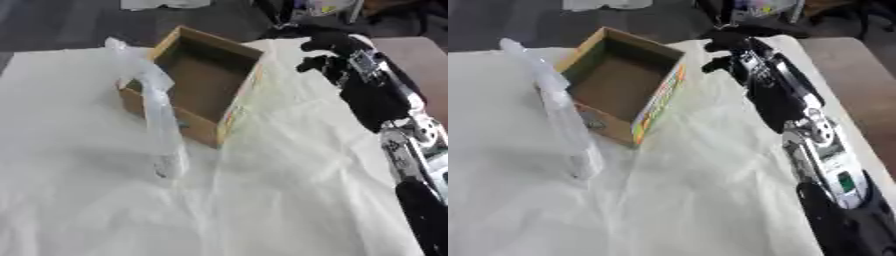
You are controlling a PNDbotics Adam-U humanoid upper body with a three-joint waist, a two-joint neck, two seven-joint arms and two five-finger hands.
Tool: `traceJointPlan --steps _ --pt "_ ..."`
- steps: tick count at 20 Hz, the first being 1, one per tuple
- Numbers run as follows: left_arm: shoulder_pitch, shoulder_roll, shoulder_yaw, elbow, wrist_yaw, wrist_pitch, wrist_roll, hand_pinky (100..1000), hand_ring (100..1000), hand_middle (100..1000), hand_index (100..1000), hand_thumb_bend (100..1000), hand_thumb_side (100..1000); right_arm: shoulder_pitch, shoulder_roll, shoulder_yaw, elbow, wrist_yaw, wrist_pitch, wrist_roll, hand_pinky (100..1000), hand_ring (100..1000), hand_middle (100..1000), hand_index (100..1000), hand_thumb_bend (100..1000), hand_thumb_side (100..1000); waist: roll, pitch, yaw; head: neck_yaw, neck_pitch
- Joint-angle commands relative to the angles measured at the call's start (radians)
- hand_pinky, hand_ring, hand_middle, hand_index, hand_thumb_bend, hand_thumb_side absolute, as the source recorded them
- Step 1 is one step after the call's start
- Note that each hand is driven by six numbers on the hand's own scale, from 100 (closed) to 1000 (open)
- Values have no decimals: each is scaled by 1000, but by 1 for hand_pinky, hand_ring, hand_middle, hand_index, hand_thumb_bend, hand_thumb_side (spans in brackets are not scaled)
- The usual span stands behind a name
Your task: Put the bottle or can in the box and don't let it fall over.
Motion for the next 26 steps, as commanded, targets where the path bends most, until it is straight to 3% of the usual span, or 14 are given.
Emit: traceJointPlan --steps 1,11,18,23,26 --pt "-55 -26 -10 35 -22 15 -16 864 708 772 846 100 831 -12 -29 0 -14 2 -1 6 966 684 751 798 100 668 4 -28 -5 15 -13" --pt "-181 -146 -52 204 -111 -7 -47 871 708 776 844 100 815 -20 -23 6 -13 1 5 17 967 683 750 797 100 681 10 -18 -37 42 -31" --pt "-215 -163 -60 258 -122 -30 -58 876 727 781 847 100 812 -23 -16 7 -9 9 15 22 969 682 751 797 100 697 18 -5 -39 60 -26" --pt "-198 -155 -91 253 -140 -46 -80 909 793 819 868 112 766 -25 -17 8 -9 14 20 26 970 682 751 797 100 694 24 5 -38 69 -26" --pt "-203 -169 -112 256 -152 -51 -86 914 798 821 869 100 789 -28 -15 11 -9 16 22 31 970 682 751 797 100 709 24 8 -44 82 -33"
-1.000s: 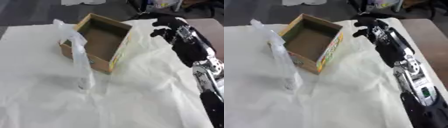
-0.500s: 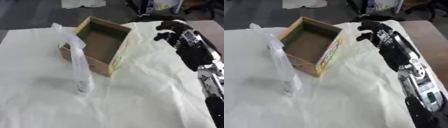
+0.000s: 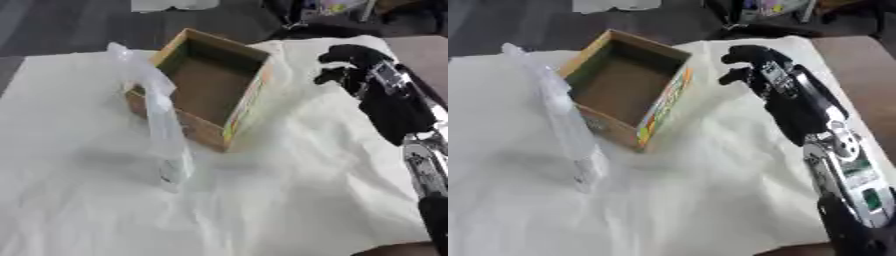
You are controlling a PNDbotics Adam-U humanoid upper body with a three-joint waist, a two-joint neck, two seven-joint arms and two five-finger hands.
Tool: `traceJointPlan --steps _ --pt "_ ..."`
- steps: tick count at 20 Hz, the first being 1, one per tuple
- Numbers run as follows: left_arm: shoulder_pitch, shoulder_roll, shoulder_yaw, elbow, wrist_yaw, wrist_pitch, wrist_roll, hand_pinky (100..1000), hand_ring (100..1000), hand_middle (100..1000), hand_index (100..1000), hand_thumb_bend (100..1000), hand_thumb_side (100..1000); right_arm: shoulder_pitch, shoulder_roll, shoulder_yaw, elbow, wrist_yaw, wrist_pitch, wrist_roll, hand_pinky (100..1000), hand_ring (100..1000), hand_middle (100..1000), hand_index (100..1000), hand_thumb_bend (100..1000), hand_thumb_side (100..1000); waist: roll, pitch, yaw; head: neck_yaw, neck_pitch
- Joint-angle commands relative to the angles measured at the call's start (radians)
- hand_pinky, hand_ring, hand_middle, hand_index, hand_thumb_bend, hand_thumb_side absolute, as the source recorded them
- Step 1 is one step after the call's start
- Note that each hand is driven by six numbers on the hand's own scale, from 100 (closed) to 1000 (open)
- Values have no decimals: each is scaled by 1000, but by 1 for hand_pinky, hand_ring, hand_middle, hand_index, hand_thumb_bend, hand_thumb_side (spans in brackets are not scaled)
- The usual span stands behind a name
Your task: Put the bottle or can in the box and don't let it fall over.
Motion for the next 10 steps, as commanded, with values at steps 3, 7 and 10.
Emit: traceJointPlan --steps 3,7,10 --pt "-37 -21 -27 14 -14 -11 -12 915 793 820 866 100 786 -11 -11 2 -9 8 3 7 971 682 750 797 100 716 -2 -13 -7 25 -15" --pt "-52 -48 -49 36 -16 -20 -25 916 793 820 864 100 787 -13 -8 5 -8 7 4 12 972 683 751 798 100 718 -3 -13 -11 34 -21" --pt "-53 -55 -62 39 -15 -25 -36 918 796 820 863 100 792 -14 -8 5 -8 6 4 14 972 683 751 798 100 720 -3 -13 -13 32 -30"
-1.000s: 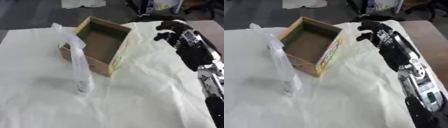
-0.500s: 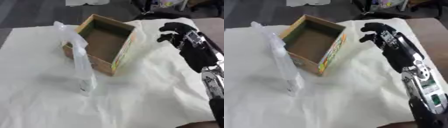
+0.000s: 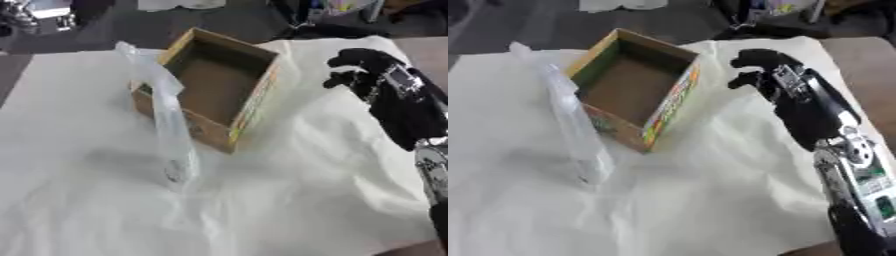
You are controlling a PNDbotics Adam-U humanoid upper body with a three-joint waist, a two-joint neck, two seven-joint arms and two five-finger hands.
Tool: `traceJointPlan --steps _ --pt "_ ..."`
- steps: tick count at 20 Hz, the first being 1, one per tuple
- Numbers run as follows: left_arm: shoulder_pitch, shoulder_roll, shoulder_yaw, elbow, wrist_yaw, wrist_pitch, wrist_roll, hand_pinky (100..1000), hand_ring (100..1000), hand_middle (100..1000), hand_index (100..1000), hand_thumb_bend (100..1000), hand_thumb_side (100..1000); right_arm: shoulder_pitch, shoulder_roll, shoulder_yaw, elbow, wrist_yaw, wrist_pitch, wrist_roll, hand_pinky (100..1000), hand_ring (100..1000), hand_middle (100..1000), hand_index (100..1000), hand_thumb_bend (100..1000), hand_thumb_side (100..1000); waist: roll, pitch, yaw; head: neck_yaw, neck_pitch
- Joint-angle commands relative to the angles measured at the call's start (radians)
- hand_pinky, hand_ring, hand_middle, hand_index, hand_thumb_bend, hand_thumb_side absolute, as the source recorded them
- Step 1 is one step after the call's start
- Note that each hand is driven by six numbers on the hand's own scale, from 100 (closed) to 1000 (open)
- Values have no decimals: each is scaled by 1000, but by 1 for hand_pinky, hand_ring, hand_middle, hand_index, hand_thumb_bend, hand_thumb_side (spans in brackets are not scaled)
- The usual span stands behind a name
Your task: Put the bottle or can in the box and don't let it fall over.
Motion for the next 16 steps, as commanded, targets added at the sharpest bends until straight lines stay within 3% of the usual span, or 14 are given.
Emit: traceJointPlan --steps 1,10,16 --pt "-22 6 -6 0 -1 -4 -16 919 796 821 863 100 791 -13 -10 -1 -9 2 -3 5 972 683 751 799 100 719 -2 -16 -1 2 -21" --pt "-23 11 -18 -24 64 2 -41 951 806 829 862 159 743 -10 -7 0 -6 1 2 9 974 684 752 799 100 732 2 -19 3 -9 -38" --pt "-33 6 -21 -30 70 -9 -41 964 826 830 878 223 577 -9 -5 2 -5 2 6 14 976 684 752 798 100 739 7 -20 -2 -8 -39"
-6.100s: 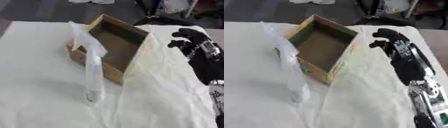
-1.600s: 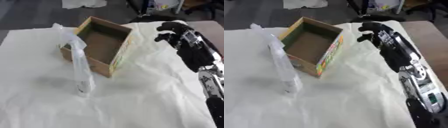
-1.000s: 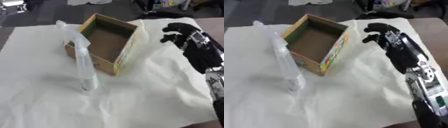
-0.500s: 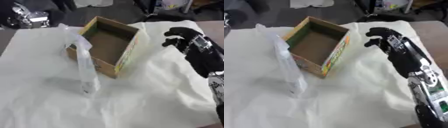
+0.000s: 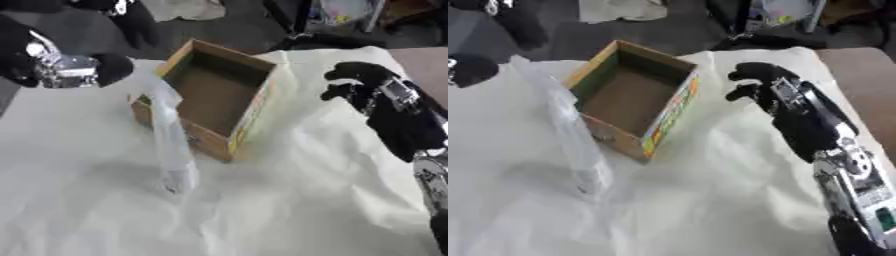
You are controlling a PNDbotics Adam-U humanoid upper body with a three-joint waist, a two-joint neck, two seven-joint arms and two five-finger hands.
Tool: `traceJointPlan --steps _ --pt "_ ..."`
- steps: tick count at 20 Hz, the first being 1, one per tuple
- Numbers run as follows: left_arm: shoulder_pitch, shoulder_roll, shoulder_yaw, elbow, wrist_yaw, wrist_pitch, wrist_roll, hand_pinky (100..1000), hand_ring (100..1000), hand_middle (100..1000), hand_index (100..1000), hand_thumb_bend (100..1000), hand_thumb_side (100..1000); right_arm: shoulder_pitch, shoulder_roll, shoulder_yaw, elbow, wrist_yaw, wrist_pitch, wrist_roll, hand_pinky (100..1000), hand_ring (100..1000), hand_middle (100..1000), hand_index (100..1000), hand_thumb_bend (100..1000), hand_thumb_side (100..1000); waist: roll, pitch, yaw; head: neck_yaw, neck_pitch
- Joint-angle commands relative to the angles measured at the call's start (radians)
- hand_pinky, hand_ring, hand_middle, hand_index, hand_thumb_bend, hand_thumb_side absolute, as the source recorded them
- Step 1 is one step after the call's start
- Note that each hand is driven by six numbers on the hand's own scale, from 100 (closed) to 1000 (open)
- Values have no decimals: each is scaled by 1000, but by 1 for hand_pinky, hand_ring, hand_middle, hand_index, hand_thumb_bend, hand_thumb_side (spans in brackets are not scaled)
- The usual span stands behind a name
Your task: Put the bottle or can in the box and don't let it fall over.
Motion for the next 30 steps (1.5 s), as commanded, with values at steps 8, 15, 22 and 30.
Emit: traceJointPlan --steps 8,15,22,30 --pt "-37 -14 -12 5 -66 -45 -1 938 812 818 892 259 438 -12 -9 -2 -10 2 1 7 977 681 750 799 100 746 2 -16 -21 6 -9" --pt "-28 -26 -22 34 -104 -50 -1 927 800 806 892 225 421 -14 -5 -1 -11 6 4 11 978 679 749 799 100 757 3 -7 -29 11 -10" --pt "-20 -31 -31 56 -146 -59 -1 923 800 804 886 199 391 -14 -4 -1 -11 13 6 15 980 679 749 799 100 763 4 6 -32 18 -7" --pt "-10 -30 -40 74 -153 -59 -1 936 816 816 883 199 398 -15 -2 -2 -12 17 7 18 981 679 750 800 100 766 5 15 -31 26 -7"
